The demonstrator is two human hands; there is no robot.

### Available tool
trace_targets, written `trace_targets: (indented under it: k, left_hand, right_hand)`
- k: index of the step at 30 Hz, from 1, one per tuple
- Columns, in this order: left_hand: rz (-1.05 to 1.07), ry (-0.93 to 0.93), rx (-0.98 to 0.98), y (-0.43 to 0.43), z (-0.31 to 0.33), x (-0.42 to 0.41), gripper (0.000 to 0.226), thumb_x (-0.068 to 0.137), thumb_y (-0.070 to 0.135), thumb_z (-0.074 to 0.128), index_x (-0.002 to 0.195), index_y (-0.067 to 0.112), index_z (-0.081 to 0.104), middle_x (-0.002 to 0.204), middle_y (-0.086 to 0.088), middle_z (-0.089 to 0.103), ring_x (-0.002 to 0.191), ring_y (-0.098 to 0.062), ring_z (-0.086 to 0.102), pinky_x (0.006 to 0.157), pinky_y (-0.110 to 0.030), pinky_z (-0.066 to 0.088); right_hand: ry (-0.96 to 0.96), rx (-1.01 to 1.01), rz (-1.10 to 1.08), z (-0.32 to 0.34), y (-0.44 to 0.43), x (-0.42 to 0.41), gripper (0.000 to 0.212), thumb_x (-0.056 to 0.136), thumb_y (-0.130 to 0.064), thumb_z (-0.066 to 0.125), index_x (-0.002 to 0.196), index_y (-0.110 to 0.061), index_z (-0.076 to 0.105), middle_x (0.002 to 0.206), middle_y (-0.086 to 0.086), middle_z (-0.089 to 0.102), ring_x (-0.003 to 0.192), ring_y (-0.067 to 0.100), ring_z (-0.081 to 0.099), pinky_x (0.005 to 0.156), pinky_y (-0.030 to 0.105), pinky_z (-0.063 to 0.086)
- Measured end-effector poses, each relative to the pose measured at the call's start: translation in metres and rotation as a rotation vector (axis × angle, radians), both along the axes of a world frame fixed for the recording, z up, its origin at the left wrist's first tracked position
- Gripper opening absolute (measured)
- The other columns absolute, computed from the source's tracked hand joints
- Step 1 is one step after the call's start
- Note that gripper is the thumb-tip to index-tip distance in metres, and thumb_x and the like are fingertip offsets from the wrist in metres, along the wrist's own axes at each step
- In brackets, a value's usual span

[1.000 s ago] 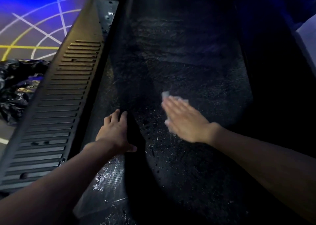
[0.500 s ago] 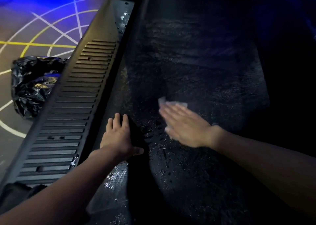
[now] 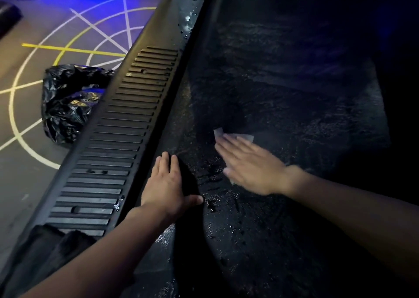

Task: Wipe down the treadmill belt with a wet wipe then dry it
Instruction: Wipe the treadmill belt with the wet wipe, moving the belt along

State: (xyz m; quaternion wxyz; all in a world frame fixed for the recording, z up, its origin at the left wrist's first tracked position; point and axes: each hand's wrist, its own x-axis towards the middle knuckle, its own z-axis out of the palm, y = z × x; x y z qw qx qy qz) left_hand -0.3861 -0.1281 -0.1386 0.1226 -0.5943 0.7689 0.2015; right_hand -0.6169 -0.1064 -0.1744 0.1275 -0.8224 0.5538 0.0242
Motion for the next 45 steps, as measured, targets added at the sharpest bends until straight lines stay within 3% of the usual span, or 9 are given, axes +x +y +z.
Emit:
trace_targets:
  k: [3, 7, 17, 19, 23, 27, 29, 37, 45]
  left_hand:
    - [-0.016, 0.029, 0.065, 0.0, 0.001, 0.004, 0.129, 0.071, 0.059, 0.076, 0.154, 0.007, -0.009, 0.16, -0.014, -0.019, 0.149, -0.027, -0.016, 0.12, -0.033, -0.001]
    - [-0.041, 0.006, 0.069, 0.0, 0.003, 0.003, 0.129, 0.073, 0.05, 0.079, 0.153, 0.006, -0.014, 0.158, -0.014, -0.025, 0.148, -0.027, -0.02, 0.12, -0.032, -0.002]
    - [-0.015, -0.093, -0.052, 0.008, 0.009, -0.001, 0.122, 0.067, 0.06, 0.076, 0.151, 0.002, 0.009, 0.159, -0.014, 0.005, 0.146, -0.027, 0.011, 0.119, -0.032, 0.017]
    - [-0.008, -0.063, -0.017, 0.008, 0.009, 0.001, 0.122, 0.069, 0.058, 0.076, 0.152, 0.0, 0.008, 0.161, -0.015, 0.002, 0.148, -0.027, 0.008, 0.12, -0.031, 0.012]
    - [-0.004, 0.054, 0.048, 0.01, 0.008, 0.008, 0.119, 0.073, 0.056, 0.075, 0.152, 0.001, 0.004, 0.161, -0.013, -0.013, 0.15, -0.022, -0.008, 0.121, -0.027, 0.001]
    - [-0.041, 0.115, 0.109, 0.005, 0.007, 0.015, 0.1, 0.066, 0.044, 0.085, 0.137, 0.006, 0.025, 0.161, -0.012, -0.013, 0.15, -0.023, -0.007, 0.122, -0.032, 0.009]
    - [-0.053, 0.12, 0.089, 0.006, 0.004, 0.018, 0.095, 0.065, 0.037, 0.087, 0.133, 0.008, 0.028, 0.161, -0.011, -0.012, 0.15, -0.021, -0.007, 0.121, -0.032, 0.012]
    - [0.067, -0.019, -0.215, 0.032, 0.003, 0.017, 0.079, 0.067, 0.053, 0.079, 0.12, 0.012, 0.037, 0.131, -0.006, 0.035, 0.122, -0.024, 0.037, 0.104, -0.029, 0.032]
    - [0.011, -0.087, -0.21, 0.029, 0.007, 0.015, 0.08, 0.072, 0.057, 0.073, 0.125, 0.012, 0.033, 0.122, -0.004, 0.038, 0.112, -0.021, 0.039, 0.1, -0.028, 0.032]
  right_hand:
    - [0.011, 0.009, -0.311, 0.002, -0.021, -0.008, 0.067, 0.106, -0.045, 0.008, 0.157, -0.004, -0.005, 0.163, 0.016, -0.018, 0.151, 0.026, -0.018, 0.123, 0.041, -0.011]
    - [-0.002, 0.024, -0.044, 0.0, -0.015, 0.016, 0.066, 0.107, -0.045, 0.013, 0.157, -0.006, -0.007, 0.164, 0.013, -0.017, 0.151, 0.024, -0.019, 0.122, 0.039, -0.014]
    - [0.027, 0.012, -0.094, -0.001, -0.045, 0.027, 0.066, 0.107, -0.043, 0.013, 0.158, -0.005, -0.005, 0.164, 0.015, -0.018, 0.152, 0.025, -0.016, 0.124, 0.042, -0.006]
    - [0.031, -0.002, -0.315, 0.0, -0.052, 0.032, 0.067, 0.106, -0.043, 0.014, 0.157, -0.003, -0.004, 0.164, 0.016, -0.017, 0.152, 0.027, -0.016, 0.124, 0.043, -0.007]
    - [-0.001, -0.006, -0.032, -0.002, -0.043, 0.057, 0.066, 0.107, -0.043, 0.014, 0.158, -0.006, -0.005, 0.165, 0.012, -0.017, 0.152, 0.024, -0.017, 0.124, 0.041, -0.008]
    - [-0.006, -0.026, -0.321, -0.006, -0.062, 0.063, 0.067, 0.106, -0.042, 0.016, 0.157, -0.002, -0.003, 0.164, 0.017, -0.016, 0.152, 0.028, -0.016, 0.124, 0.044, -0.007]
    - [-0.059, -0.024, -0.132, -0.009, -0.057, 0.078, 0.068, 0.106, -0.043, 0.018, 0.157, -0.003, -0.002, 0.165, 0.017, -0.014, 0.152, 0.027, -0.015, 0.124, 0.044, -0.006]
    - [-0.061, 0.022, -0.143, -0.009, -0.068, 0.102, 0.068, 0.107, -0.041, 0.018, 0.156, -0.003, -0.008, 0.162, 0.016, -0.023, 0.15, 0.026, -0.023, 0.122, 0.041, -0.013]
    - [-0.131, 0.034, -0.091, -0.006, -0.06, 0.125, 0.067, 0.107, -0.042, 0.021, 0.157, -0.003, -0.003, 0.163, 0.019, -0.021, 0.151, 0.029, -0.021, 0.123, 0.042, -0.011]
